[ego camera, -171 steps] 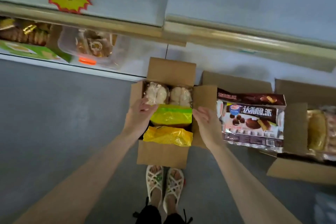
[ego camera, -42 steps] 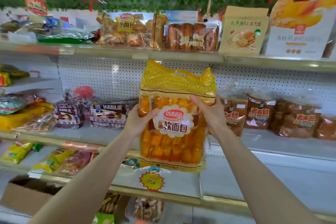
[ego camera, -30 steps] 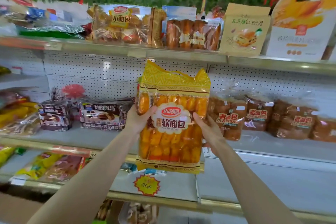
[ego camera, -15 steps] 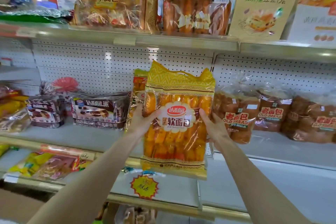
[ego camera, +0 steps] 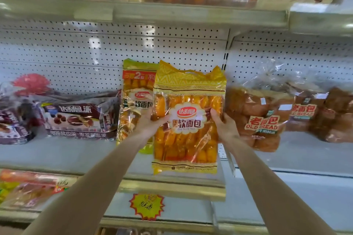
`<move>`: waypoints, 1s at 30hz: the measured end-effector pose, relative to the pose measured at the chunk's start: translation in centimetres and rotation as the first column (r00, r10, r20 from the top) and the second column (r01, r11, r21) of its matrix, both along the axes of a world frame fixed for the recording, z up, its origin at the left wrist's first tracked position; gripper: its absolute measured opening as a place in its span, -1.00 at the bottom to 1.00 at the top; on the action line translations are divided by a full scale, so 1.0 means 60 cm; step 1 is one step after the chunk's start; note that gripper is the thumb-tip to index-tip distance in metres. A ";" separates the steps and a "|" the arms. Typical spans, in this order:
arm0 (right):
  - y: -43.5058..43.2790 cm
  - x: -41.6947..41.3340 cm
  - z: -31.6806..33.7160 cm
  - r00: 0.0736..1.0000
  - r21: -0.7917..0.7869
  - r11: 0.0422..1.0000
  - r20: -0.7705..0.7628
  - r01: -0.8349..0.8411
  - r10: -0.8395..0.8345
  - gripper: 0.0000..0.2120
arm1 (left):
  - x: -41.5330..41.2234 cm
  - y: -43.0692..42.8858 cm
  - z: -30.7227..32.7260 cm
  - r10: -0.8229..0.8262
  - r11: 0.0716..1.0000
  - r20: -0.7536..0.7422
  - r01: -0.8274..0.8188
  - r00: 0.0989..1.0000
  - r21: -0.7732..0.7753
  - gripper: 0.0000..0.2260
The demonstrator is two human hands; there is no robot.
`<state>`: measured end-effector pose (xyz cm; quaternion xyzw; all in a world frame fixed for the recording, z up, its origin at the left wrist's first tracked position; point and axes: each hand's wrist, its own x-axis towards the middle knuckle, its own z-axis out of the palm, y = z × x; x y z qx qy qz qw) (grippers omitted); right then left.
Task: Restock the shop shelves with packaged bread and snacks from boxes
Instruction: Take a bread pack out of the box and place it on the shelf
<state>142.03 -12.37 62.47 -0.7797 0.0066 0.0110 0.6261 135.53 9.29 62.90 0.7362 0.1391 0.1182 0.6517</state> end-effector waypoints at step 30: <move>0.003 0.145 -0.119 0.996 0.004 0.996 -0.025 0.092 -0.091 -0.57 | 0.155 -0.001 -0.117 -0.120 0.992 0.002 0.119 0.993 0.047 -0.47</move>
